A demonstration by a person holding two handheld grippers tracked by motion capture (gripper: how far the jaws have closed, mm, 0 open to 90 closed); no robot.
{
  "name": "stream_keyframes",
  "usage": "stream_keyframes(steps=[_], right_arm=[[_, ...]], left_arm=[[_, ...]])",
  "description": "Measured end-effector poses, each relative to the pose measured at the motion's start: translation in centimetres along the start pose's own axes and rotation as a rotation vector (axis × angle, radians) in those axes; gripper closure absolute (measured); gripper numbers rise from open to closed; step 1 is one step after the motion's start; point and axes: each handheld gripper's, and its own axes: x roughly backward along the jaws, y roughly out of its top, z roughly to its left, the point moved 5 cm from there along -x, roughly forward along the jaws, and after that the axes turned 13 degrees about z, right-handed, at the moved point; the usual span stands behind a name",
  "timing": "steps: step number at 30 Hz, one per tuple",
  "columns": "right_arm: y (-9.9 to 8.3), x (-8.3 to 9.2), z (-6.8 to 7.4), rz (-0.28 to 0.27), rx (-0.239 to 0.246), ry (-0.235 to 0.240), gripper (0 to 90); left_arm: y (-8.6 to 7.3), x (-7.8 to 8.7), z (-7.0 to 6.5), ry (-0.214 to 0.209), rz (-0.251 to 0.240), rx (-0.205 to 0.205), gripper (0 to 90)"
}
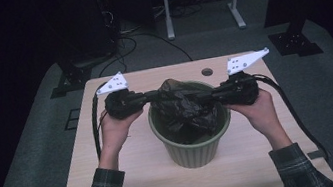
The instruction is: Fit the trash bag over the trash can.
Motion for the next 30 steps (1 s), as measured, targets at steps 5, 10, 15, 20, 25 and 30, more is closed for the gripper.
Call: stream_keyframes(steps=[5, 10, 15, 20, 25, 30], right_arm=[[-0.3, 1.5, -0.3, -0.014, -0.009, -0.032, 90.0], [-0.7, 2.9, -0.6, -0.035, -0.018, -0.048, 90.0], [-1.2, 3.4, -0.7, -0.031, -0.024, -0.056, 90.0], [-1.6, 3.9, -0.8, -0.037, -0.025, -0.064, 90.0], [-0.6, 4.3, -0.4, -0.09, -0.013, -0.047, 73.0], [0.5, 4.1, 0.2, -0.122, -0.012, -0.009, 60.1]], left_arm=[[-0.3, 1.0, 0.4, 0.026, -0.011, 0.006, 89.8], [-0.8, 1.9, 1.0, 0.056, -0.013, 0.017, 89.8], [-1.6, 2.4, 1.7, 0.093, -0.001, 0.033, 89.8], [-2.3, 2.8, 2.1, 0.085, -0.021, 0.052, 89.8], [-2.0, 2.3, 1.6, 0.075, -0.018, 0.04, 89.7], [-1.8, 1.5, 1.3, 0.062, -0.012, 0.035, 89.8]])
